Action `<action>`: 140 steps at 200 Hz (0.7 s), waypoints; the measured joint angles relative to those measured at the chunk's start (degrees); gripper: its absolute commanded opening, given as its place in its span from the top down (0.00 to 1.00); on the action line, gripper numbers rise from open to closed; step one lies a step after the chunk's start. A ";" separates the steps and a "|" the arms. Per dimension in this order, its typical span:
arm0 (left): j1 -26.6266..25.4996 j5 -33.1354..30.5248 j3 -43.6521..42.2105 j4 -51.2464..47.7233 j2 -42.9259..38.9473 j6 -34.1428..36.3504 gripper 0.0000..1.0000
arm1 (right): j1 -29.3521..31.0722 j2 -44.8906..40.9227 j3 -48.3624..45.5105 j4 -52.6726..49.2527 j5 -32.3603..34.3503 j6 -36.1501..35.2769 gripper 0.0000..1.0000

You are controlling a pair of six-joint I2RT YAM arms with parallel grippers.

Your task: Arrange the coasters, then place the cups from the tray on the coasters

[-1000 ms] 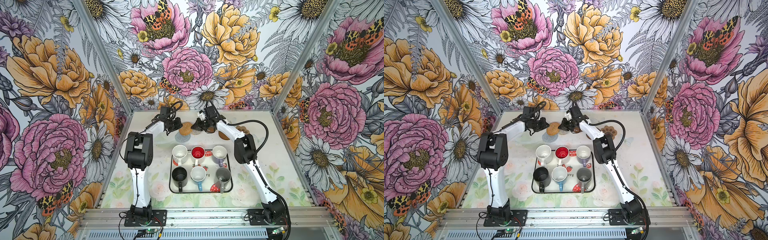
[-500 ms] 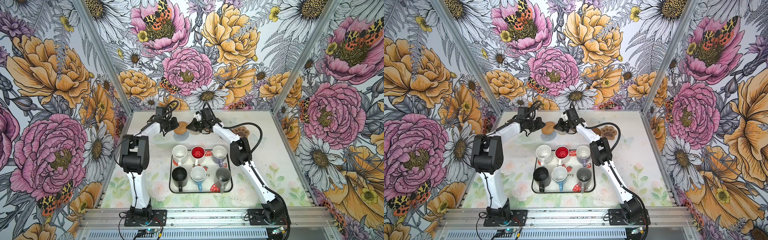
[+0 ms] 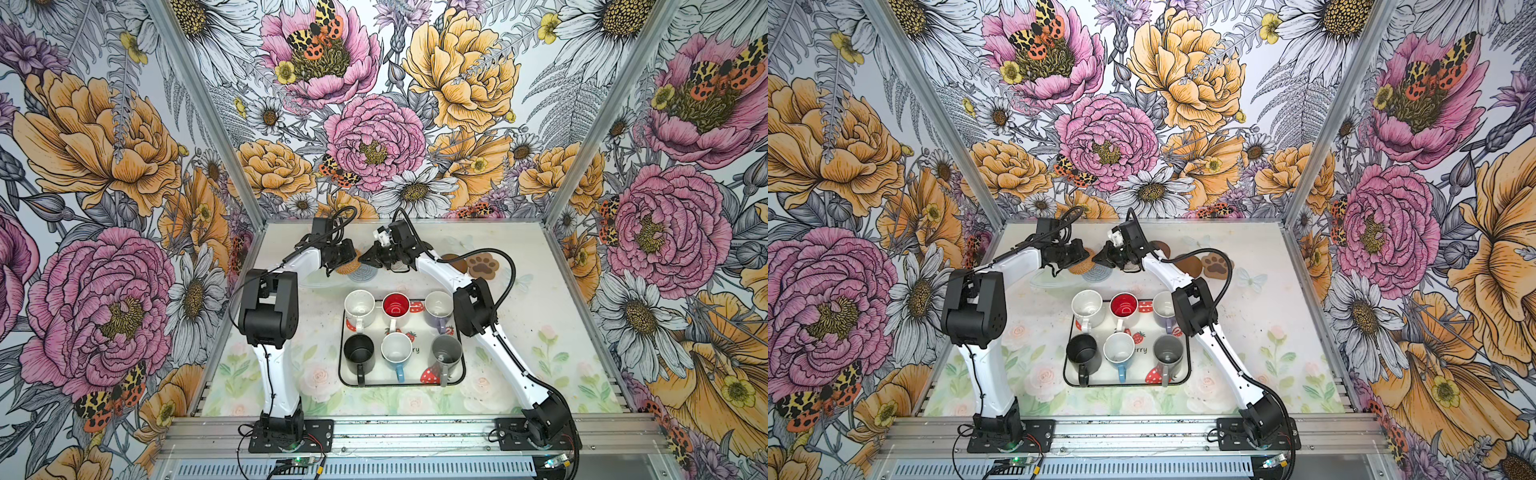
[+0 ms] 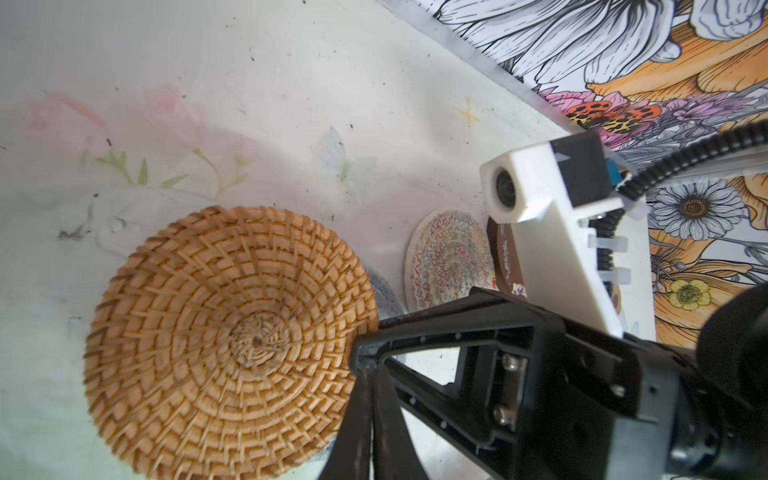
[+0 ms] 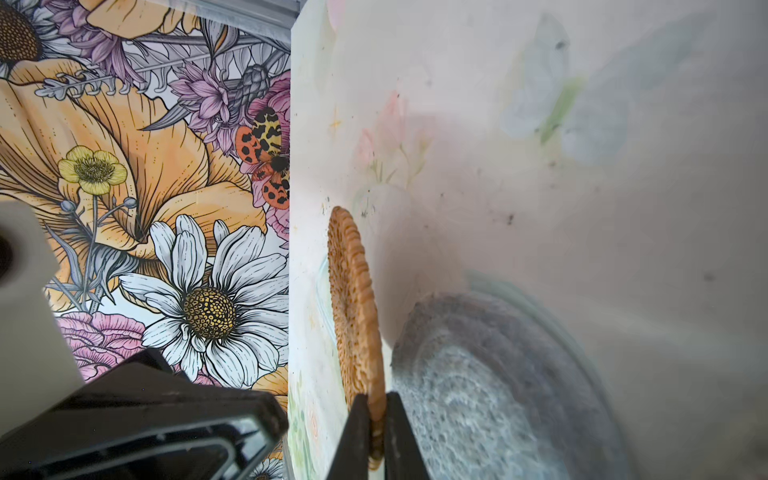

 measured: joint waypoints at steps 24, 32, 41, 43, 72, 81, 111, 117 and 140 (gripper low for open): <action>0.00 -0.83 -0.48 -0.04 0.00 0.00 0.94 | 0.20 1.25 0.00 0.15 -0.76 0.09 0.64; 0.00 -1.22 -0.68 -0.07 0.00 0.02 0.95 | 0.33 1.49 0.00 0.66 -1.36 0.11 0.63; 0.00 -1.73 -0.90 -0.13 0.00 0.00 0.95 | 0.35 1.49 0.02 0.83 -1.60 0.28 0.62; 0.00 -1.86 -0.92 -0.13 0.00 0.02 0.95 | 0.35 1.49 0.02 0.87 -1.64 0.24 0.62; 0.00 -3.45 -1.64 -0.31 0.00 0.04 0.99 | 0.35 1.49 0.02 0.96 -2.01 0.22 0.61; 0.04 -4.07 -1.75 -0.81 0.00 0.04 0.99 | 0.35 1.49 -0.07 0.96 -2.05 0.04 0.61; 0.52 -5.55 -1.77 -1.77 0.09 0.07 1.00 | 0.24 0.57 -1.53 0.83 -1.99 -1.51 0.61; 0.72 -5.64 -1.77 -1.81 0.11 0.07 1.00 | 0.17 0.26 -1.92 0.59 -2.01 -1.90 0.60; 1.60 -6.43 -2.01 -1.81 0.15 0.07 1.00 | -0.28 -0.72 -2.84 -0.70 -1.97 -3.48 0.60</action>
